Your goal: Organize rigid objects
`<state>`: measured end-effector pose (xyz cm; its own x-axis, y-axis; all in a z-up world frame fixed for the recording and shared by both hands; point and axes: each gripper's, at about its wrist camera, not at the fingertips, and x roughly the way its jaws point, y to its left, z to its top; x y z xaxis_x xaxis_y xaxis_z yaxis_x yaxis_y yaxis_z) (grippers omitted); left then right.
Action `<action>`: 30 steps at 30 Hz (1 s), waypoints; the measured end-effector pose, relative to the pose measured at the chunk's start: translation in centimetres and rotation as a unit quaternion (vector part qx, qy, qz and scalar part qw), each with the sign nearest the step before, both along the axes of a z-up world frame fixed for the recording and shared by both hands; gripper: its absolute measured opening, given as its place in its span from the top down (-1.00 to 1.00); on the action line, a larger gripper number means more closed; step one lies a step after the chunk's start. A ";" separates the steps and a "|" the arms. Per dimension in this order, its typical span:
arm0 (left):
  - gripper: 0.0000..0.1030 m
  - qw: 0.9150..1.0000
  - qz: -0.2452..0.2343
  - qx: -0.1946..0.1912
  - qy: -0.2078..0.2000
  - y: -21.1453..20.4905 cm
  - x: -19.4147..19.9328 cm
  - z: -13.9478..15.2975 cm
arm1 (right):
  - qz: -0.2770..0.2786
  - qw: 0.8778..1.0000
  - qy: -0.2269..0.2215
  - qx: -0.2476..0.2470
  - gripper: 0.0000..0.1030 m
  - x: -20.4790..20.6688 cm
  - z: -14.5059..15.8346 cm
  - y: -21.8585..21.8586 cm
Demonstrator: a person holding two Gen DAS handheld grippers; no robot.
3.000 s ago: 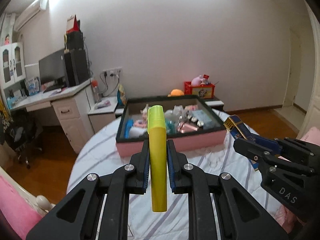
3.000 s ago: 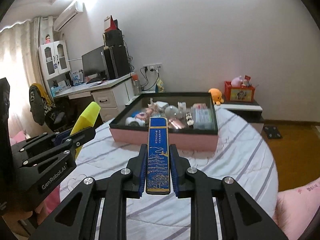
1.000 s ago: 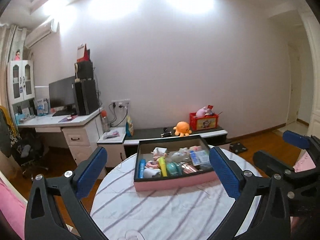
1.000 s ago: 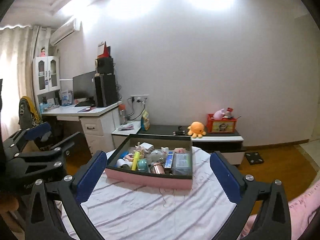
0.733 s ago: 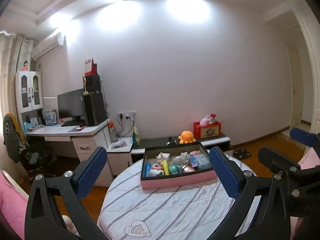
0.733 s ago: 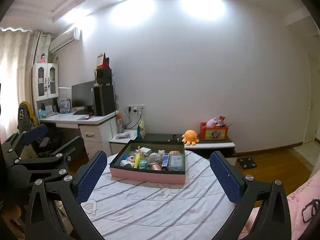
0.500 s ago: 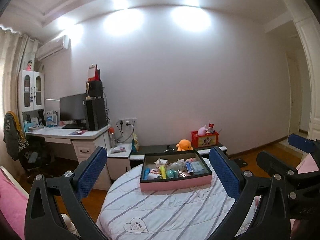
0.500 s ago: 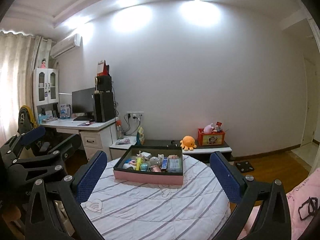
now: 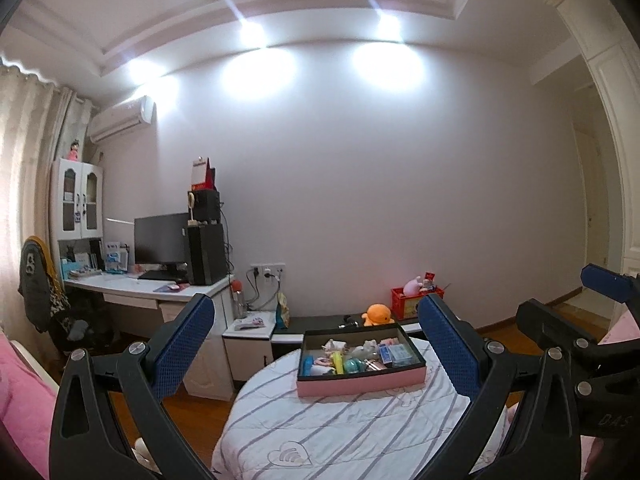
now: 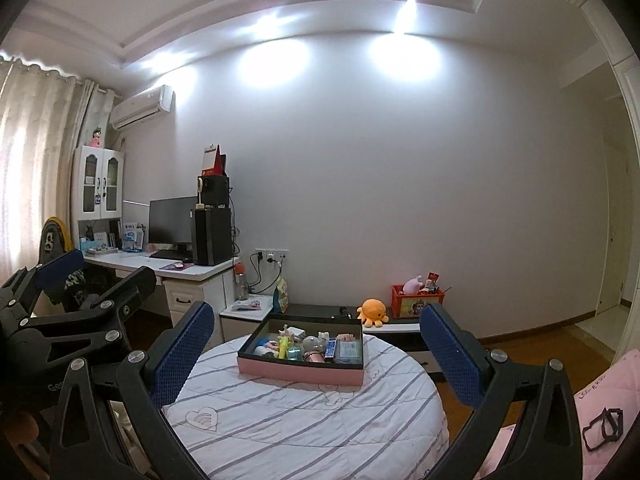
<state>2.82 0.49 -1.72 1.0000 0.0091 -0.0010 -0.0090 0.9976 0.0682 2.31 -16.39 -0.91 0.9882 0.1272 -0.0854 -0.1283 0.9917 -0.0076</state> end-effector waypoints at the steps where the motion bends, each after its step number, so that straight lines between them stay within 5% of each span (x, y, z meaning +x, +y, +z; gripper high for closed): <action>1: -1.00 1.000 0.003 0.001 -0.002 0.0 -0.1 0.1 | 0.001 1.000 -0.001 0.000 -1.00 -0.1 0.1 0.1; 30: -1.00 1.000 0.011 0.001 0.001 0.5 -0.2 -0.3 | -0.003 1.000 0.001 -0.008 -1.00 -0.4 0.1 0.8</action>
